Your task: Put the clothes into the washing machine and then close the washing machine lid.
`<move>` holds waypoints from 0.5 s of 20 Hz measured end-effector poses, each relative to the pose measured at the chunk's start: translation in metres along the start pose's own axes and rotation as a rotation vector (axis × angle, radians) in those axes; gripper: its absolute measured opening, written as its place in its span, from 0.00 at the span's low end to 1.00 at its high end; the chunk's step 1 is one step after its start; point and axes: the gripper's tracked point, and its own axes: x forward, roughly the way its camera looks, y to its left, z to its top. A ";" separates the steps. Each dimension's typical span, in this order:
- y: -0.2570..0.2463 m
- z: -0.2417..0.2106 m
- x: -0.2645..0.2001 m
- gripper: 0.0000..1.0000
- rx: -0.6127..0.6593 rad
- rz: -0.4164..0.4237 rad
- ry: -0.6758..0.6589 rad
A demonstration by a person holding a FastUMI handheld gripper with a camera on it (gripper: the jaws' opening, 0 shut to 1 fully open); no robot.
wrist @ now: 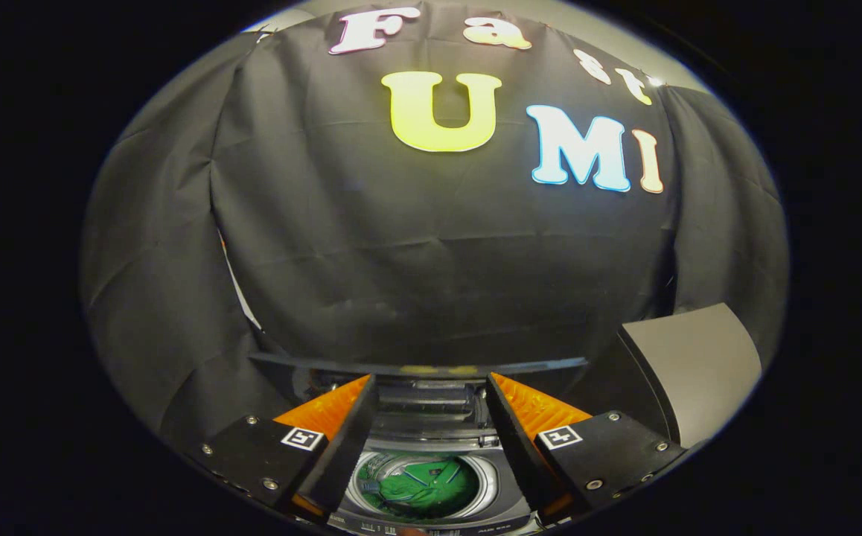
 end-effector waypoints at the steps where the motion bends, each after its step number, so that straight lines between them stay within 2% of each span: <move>1: -0.005 0.006 0.008 0.89 0.002 -0.005 0.002; 5: -0.012 0.026 0.043 0.89 0.012 -0.018 0.009; 10: -0.013 0.030 0.082 0.89 0.007 -0.031 0.058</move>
